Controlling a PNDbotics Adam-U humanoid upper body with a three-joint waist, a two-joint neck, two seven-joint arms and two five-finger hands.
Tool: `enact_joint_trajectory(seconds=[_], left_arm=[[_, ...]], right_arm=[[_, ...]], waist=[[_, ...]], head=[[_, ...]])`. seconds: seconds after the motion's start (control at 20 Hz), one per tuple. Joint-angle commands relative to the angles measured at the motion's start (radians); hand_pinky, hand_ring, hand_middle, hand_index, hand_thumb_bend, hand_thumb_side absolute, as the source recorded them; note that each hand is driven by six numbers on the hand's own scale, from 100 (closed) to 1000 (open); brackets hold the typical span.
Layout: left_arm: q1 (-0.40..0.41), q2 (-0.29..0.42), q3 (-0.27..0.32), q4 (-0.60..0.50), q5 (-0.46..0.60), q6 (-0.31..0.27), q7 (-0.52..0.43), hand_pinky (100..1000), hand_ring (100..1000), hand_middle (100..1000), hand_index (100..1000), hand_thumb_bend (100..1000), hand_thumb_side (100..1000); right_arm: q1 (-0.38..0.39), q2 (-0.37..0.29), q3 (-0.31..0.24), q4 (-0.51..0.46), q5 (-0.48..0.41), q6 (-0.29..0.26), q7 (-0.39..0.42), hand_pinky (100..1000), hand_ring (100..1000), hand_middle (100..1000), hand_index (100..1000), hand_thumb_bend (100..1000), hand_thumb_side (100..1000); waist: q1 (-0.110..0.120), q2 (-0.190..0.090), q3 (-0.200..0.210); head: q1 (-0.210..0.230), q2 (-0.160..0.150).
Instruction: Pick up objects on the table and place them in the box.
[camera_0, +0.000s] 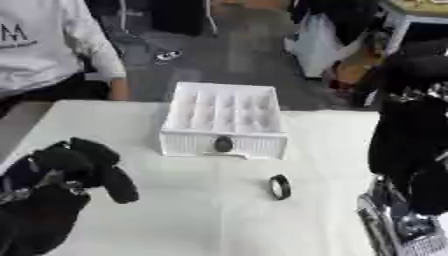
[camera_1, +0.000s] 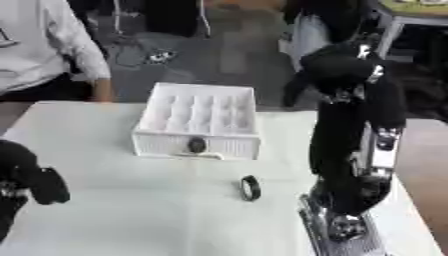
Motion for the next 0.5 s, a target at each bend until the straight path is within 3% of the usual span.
enact_joint_trajectory(seconds=[0.05, 0.5], left_arm=[[-0.008, 0.015, 0.006, -0.015, 0.003, -0.002, -0.003, 600, 579, 772, 847, 462, 689], [-0.009, 0.016, 0.009, -0.015, 0.004, -0.003, -0.001, 602, 581, 772, 847, 465, 686]], right_arm=[[-0.018, -0.010, -0.005, -0.008, -0.003, 0.000, 0.001, 277, 411, 531, 609, 100, 873], [-0.018, -0.012, -0.009, 0.009, 0.013, 0.007, -0.010, 262, 400, 525, 622, 100, 900]], waist=[[0.004, -0.018, -0.002], [-0.003, -0.021, 0.011]], head=[[-0.012, 0.001], [-0.003, -0.011]])
